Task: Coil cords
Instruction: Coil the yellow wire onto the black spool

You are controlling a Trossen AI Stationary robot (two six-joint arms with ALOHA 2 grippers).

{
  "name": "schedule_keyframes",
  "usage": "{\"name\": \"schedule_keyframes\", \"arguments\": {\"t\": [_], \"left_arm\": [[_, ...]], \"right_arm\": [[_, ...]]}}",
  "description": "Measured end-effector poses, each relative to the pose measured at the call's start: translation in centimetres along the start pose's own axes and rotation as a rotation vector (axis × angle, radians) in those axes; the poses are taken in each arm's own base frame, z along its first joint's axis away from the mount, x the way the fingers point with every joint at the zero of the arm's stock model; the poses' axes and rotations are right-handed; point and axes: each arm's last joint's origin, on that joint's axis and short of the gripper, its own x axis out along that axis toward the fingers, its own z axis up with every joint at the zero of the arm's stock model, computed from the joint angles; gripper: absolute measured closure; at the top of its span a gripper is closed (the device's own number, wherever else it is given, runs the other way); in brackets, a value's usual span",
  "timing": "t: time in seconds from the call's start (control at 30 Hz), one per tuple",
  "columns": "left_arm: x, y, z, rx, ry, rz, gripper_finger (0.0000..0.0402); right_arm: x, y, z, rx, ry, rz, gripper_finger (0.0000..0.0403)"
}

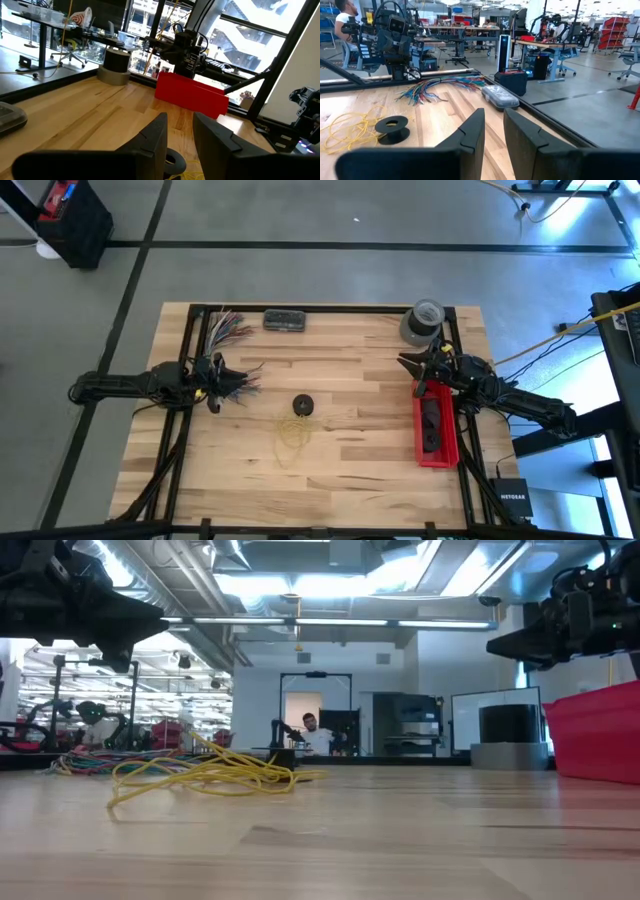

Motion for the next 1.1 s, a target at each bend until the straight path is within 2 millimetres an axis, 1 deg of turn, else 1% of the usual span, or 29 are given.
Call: {"name": "schedule_keyframes", "arguments": {"t": [0.37,0.4,0.53,0.6,0.67,0.8,0.93,1.1], "left_arm": [[0.0,0.0,0.0,0.000,0.000,0.000,0.0315],[0.0,0.0,0.0,0.014,-0.002,0.005,0.0315],[0.0,0.1,0.1,0.166,-0.014,0.037,0.0315],[0.0,0.2,0.1,0.235,-0.015,0.046,0.0315],[0.0,0.2,0.1,0.264,-0.013,0.046,0.0315],[0.0,0.2,0.2,0.184,-0.023,0.058,0.0315],[0.0,0.2,0.8,0.092,-0.093,0.081,0.0315],[-0.2,-0.1,1.9,0.063,-0.204,0.053,0.0315]], "right_arm": [[0.0,0.0,0.0,0.001,0.003,-0.006,0.0326],[0.0,0.0,0.0,0.001,0.002,0.000,0.0326],[0.0,0.0,0.0,0.006,0.001,0.014,0.0326],[0.0,0.1,0.0,0.037,0.002,0.029,0.0326],[0.0,0.1,0.0,0.097,0.003,0.044,0.0326],[0.0,0.2,0.1,0.130,-0.011,0.055,0.0326],[0.0,0.2,0.1,0.138,-0.010,0.055,0.0326],[0.0,0.2,0.1,0.141,-0.007,0.055,0.0326]]}}
